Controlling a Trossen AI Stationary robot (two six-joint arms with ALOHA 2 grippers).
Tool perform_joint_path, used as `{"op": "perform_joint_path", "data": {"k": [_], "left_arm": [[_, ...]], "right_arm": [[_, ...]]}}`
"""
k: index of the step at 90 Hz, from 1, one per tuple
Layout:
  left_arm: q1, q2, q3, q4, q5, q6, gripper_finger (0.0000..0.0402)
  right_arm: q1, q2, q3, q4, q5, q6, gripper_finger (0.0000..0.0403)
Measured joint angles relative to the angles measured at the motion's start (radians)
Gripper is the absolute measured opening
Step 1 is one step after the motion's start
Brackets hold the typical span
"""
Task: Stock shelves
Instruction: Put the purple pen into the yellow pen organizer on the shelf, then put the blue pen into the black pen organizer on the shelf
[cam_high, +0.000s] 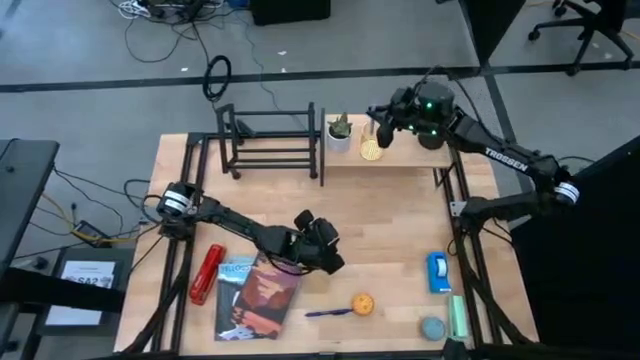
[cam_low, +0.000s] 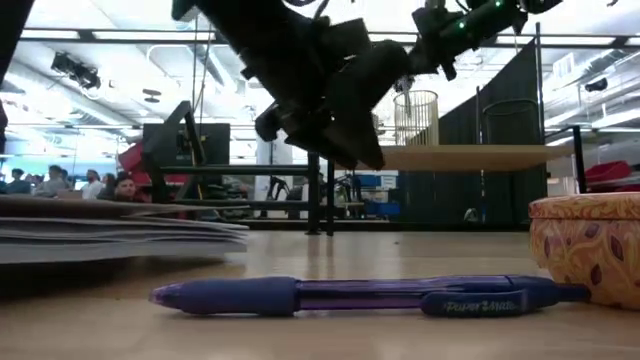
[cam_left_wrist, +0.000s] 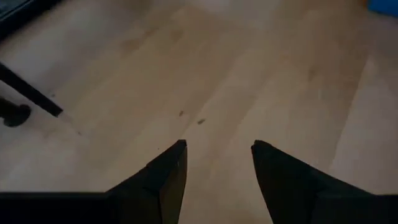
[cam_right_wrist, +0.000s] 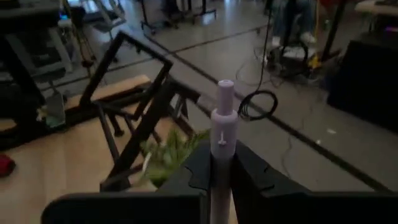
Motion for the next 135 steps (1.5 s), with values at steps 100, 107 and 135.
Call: {"op": "perform_joint_path", "data": {"k": [100,107,135], "left_arm": [[-0.008,-0.014,-0.028,0.121,0.003,0.056,0.0162],[-0.008,-0.014,-0.028,0.122,0.003,0.057,0.0162],[-0.008,-0.018,-0.028,0.127,0.004,0.077,0.0162]], "right_arm": [[0.026,-0.021,-0.058,0.000,0.056,-0.042,0.0127],[0.025,-0.027,-0.029,0.005,0.060,-0.055,0.0138],[0.067,-0.128,0.041,-0.025,0.081,-0.159,0.0139]]}}
